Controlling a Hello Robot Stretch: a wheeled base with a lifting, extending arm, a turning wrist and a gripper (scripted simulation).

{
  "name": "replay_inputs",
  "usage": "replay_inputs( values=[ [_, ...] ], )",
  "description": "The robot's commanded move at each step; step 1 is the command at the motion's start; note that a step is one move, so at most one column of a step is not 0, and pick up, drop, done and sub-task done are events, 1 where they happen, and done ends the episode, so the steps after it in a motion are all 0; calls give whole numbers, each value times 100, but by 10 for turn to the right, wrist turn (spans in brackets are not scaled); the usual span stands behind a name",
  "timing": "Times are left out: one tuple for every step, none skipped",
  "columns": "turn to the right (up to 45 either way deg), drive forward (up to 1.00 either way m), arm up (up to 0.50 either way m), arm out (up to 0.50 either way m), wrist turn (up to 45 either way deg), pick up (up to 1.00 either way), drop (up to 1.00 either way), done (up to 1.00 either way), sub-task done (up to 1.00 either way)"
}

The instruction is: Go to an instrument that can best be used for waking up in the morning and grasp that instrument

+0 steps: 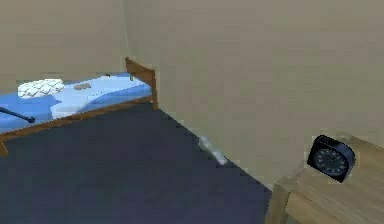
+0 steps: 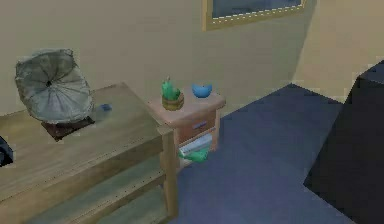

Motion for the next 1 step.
replay_inputs(
  values=[
    [-450,0,0,0,0,0,0,0,0]
  ],
)
